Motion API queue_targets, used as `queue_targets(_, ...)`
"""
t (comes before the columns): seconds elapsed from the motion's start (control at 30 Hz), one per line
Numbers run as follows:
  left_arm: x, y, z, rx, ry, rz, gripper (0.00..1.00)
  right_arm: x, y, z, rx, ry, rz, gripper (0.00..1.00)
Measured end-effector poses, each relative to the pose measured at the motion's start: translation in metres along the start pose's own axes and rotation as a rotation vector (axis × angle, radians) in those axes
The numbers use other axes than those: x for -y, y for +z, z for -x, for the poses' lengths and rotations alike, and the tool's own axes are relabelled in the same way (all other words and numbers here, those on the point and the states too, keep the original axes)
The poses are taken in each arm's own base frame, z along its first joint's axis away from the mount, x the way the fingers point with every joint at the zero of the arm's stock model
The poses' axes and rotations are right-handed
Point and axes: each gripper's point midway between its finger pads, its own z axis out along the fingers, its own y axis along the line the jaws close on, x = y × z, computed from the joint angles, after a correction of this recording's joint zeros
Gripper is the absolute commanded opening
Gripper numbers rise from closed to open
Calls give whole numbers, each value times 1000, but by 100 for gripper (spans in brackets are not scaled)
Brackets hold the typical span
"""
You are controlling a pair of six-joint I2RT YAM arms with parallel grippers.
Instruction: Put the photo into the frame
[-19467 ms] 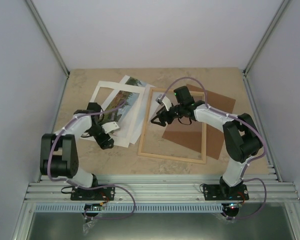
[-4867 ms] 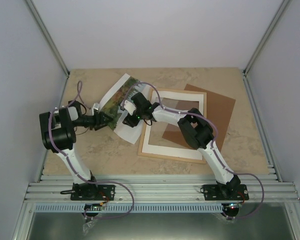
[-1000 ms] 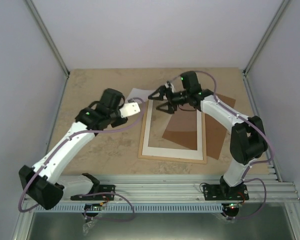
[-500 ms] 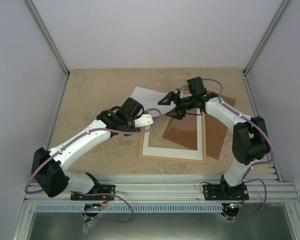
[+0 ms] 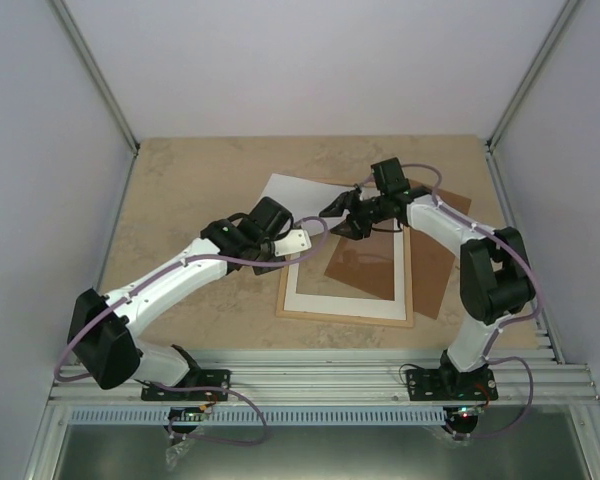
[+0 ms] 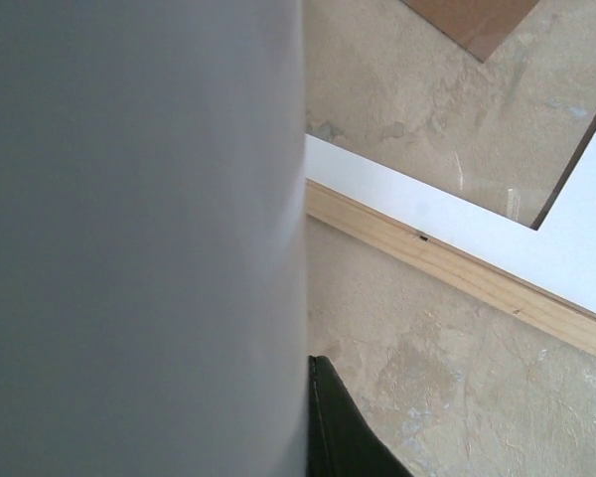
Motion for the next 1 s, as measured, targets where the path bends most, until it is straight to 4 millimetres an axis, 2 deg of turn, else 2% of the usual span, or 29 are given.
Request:
queue_targets(0.17, 1, 2, 0, -4, -2, -4, 2, 5, 5, 4, 2, 9, -12, 26)
queue_targets(0.27, 1, 2, 1, -1, -2, -9, 7, 11, 6, 5, 2, 21, -28, 10)
queue_targets(0.3, 2, 2, 1, 0, -2, -11, 13, 12, 6, 5, 3, 26, -33, 3)
queue_targets(0.33, 2, 2, 2, 4, -3, -16, 25, 15, 6, 6, 5, 30, -37, 1)
queue_targets(0.37, 3, 1, 3, 8, -4, -19, 38, 16, 6, 6, 6, 28, -40, 1)
queue_targets(0.4, 3, 0, 4, 10, -4, -24, 57, 18, 6, 7, 7, 32, -39, 1)
queue_targets(0.5, 1, -8, 12, 39, -19, -38, 95, 30, 3, 12, 10, 40, -24, 1)
queue_targets(0.53, 0, -11, 14, 49, -25, -41, 99, 33, 2, 12, 9, 41, -16, 1)
queue_targets(0.67, -14, -30, 7, 110, -118, -53, 99, 38, -1, 13, -5, 13, 35, 0)
queue_targets(0.83, -57, -63, -16, 197, -315, 25, 99, 14, -5, 14, -9, -210, 97, 1)
queue_targets(0.93, -72, -68, -22, 232, -417, 46, 99, 6, -9, 18, 8, -358, 108, 1)
queue_targets(1.0, -78, -64, -26, 241, -485, 40, 99, 9, -12, 21, 15, -424, 105, 1)
